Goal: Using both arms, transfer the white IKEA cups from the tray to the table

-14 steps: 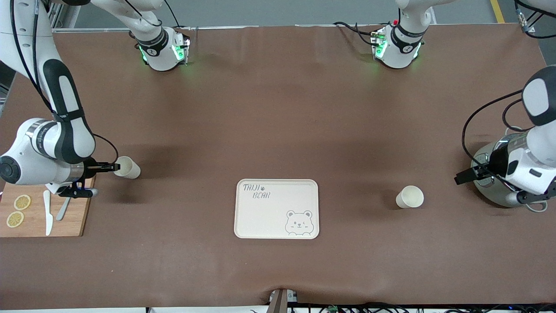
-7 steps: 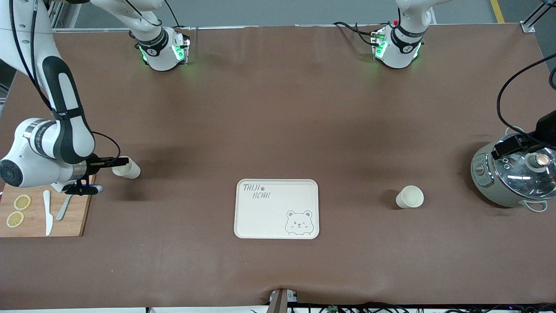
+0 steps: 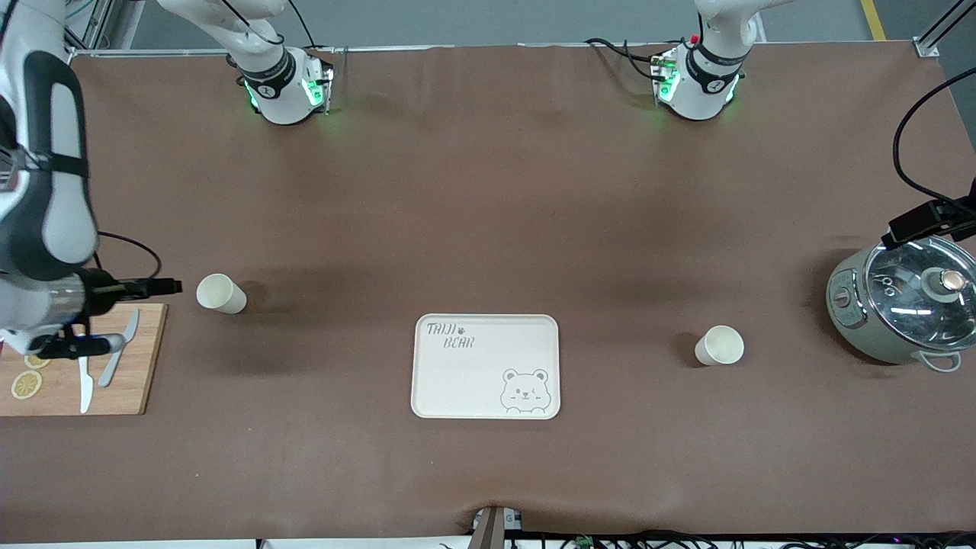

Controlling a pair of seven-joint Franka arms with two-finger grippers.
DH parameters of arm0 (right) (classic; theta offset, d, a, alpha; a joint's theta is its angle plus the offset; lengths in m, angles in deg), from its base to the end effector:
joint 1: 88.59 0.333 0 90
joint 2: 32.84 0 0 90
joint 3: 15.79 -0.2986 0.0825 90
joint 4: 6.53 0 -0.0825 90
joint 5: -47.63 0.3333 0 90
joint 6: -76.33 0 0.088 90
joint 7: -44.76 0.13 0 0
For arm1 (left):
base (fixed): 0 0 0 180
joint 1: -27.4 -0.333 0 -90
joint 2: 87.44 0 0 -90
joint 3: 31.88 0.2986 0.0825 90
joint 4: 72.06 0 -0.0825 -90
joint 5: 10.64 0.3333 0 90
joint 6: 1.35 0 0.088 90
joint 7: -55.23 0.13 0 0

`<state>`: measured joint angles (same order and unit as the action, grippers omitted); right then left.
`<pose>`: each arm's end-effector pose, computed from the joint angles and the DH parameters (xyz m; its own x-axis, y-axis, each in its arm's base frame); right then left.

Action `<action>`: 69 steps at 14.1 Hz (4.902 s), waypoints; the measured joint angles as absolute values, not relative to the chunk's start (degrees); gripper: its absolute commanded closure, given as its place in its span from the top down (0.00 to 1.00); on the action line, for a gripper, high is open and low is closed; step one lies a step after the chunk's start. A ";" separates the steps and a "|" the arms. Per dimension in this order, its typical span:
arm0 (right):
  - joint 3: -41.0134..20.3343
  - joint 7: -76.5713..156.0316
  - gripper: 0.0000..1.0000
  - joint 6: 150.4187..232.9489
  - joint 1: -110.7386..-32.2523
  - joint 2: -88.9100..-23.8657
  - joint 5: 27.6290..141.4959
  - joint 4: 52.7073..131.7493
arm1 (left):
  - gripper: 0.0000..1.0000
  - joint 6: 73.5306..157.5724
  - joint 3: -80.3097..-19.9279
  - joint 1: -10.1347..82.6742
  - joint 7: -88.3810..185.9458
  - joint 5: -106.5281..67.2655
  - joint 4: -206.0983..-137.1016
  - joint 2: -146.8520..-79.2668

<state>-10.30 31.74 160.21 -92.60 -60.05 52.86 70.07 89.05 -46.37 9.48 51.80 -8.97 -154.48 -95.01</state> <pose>0.5870 -0.0757 0.4102 0.9445 0.0749 -0.3200 0.0380 -0.9920 -0.1201 0.5406 0.0453 0.5734 0.9925 0.1217 0.0111 0.1217 -0.9926 0.0045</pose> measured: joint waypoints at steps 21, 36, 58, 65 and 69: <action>-10.68 39.64 1.00 155.03 -88.15 -34.50 50.49 77.17 | 1.00 86.00 -51.62 9.49 51.91 -8.97 -158.60 -87.50; -10.57 39.96 1.00 156.53 -88.72 -30.93 50.00 81.09 | 1.00 86.87 -52.41 9.81 52.54 -10.83 -157.08 -86.63; -10.33 40.07 1.00 158.02 -88.79 -30.73 49.66 83.31 | 1.00 81.70 -40.44 21.60 51.62 -10.83 -157.67 -82.49; -10.32 40.08 1.00 158.23 -88.79 -31.13 49.64 83.68 | 1.00 81.71 -40.58 21.82 51.62 -10.75 -157.89 -82.82; -10.33 40.08 1.00 158.41 -88.79 -31.16 49.64 83.96 | 1.00 81.72 -40.60 21.83 51.61 -10.54 -157.89 -82.98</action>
<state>-10.33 40.08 158.41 -88.79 -31.16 49.64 83.96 81.72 -40.60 21.83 51.61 -10.54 -157.89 -82.98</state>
